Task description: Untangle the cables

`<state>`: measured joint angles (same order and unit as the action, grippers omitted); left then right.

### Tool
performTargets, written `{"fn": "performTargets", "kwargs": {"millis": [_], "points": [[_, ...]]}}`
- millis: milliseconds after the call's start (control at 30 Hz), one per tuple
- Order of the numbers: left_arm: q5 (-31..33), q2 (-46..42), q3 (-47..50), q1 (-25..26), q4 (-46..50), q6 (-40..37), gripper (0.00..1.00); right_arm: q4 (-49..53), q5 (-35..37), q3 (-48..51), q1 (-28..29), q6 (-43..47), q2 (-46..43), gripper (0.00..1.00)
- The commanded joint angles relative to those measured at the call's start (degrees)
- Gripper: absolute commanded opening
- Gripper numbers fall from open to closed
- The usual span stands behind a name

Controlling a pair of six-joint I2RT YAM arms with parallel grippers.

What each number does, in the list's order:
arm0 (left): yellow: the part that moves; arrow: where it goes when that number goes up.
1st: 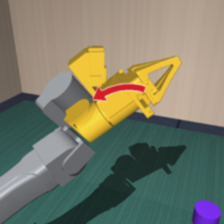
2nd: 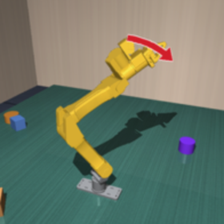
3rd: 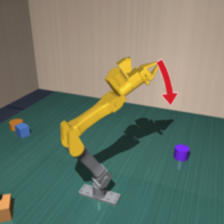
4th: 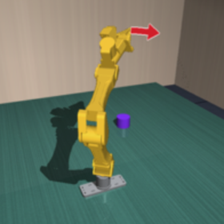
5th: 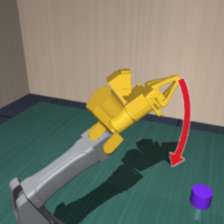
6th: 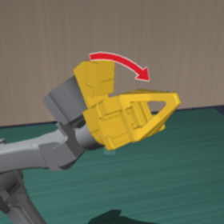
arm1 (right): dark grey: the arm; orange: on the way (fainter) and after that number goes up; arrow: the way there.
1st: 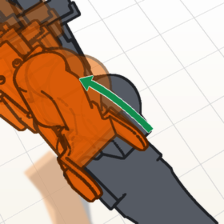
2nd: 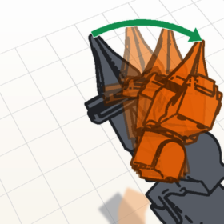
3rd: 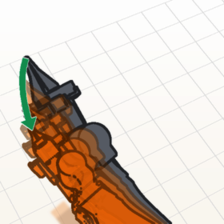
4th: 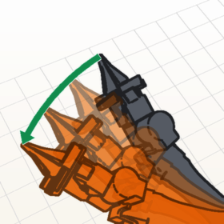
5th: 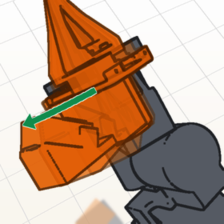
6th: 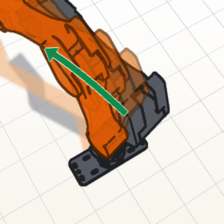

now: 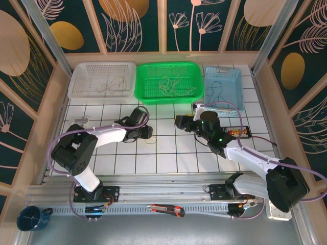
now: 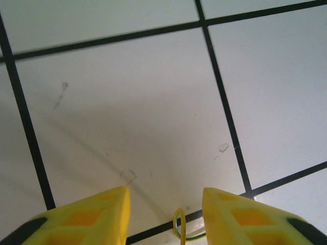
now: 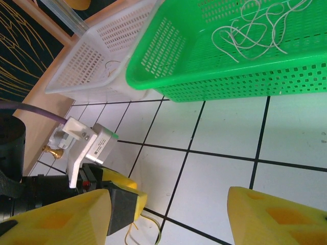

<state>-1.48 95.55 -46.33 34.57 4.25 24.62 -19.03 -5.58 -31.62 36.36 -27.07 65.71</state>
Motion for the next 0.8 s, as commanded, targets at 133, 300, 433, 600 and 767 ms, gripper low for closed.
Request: {"fn": "performTargets", "kwargs": {"millis": [133,300,433,600,767], "points": [[-1.7,-0.8,2.4,0.7,-3.1,1.4,0.00,0.9,1.4,-2.2,-1.0,0.8,-1.1,0.62],[2.3,-6.0,-0.7,0.5,-1.7,0.7,0.00,1.5,1.0,-2.2,-1.5,0.7,-2.0,0.62],[3.6,-9.7,-7.1,-2.9,1.2,-1.1,0.00,2.1,0.9,-1.8,-2.0,0.7,-3.3,0.62],[1.6,-11.4,-17.8,-12.3,3.5,-4.3,0.00,3.6,0.8,-1.6,-3.5,1.0,-4.5,0.62],[0.7,-5.5,-32.0,-21.9,5.5,-7.4,0.00,5.4,0.2,-1.3,-4.7,1.4,-6.3,0.62]]}}
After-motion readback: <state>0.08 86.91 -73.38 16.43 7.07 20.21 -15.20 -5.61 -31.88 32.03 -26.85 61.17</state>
